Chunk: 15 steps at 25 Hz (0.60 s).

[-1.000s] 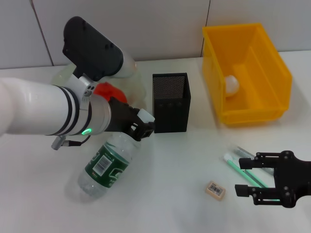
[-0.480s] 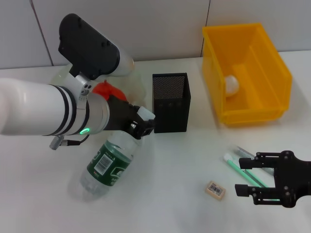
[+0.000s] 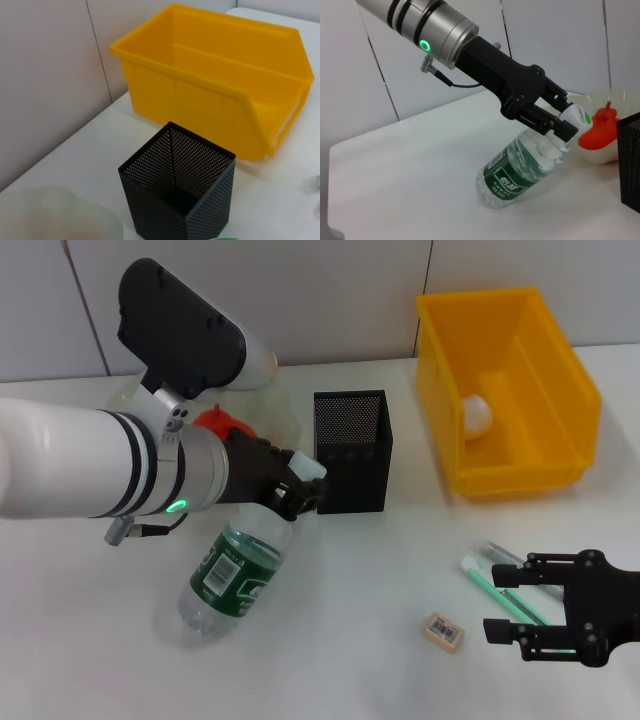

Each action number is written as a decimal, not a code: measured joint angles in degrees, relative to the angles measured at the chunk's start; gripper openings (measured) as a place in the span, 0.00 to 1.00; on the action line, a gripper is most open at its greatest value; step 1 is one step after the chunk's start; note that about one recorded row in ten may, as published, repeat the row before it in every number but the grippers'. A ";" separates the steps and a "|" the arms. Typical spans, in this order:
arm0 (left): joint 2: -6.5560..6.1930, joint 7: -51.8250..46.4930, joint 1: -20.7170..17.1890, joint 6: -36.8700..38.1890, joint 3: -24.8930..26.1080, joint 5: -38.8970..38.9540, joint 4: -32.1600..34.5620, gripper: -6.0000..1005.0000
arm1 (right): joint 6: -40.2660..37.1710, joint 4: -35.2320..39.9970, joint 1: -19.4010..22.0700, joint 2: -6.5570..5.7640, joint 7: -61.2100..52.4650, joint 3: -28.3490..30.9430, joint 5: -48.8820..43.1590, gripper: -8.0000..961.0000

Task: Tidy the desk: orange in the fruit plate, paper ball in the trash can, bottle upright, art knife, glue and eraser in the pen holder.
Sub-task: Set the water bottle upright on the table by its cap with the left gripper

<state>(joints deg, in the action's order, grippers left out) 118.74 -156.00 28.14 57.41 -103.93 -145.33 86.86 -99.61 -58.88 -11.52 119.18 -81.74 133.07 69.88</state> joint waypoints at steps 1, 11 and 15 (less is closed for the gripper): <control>0.00 0.00 -0.08 -0.05 0.02 0.01 0.15 0.44 | 0.10 0.00 0.00 0.00 0.00 0.00 0.00 0.70; 0.00 0.00 -0.80 -1.10 0.18 0.06 1.32 0.44 | 0.44 0.00 -0.08 0.00 -0.07 0.00 0.00 0.70; 0.00 0.00 -0.89 -1.58 0.38 0.06 1.37 0.44 | 0.47 0.00 -0.22 0.00 -0.41 0.00 0.00 0.70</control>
<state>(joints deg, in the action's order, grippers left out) 118.74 -156.00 27.24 55.82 -103.54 -145.27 88.23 -99.14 -58.89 -11.73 119.18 -82.15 133.06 69.88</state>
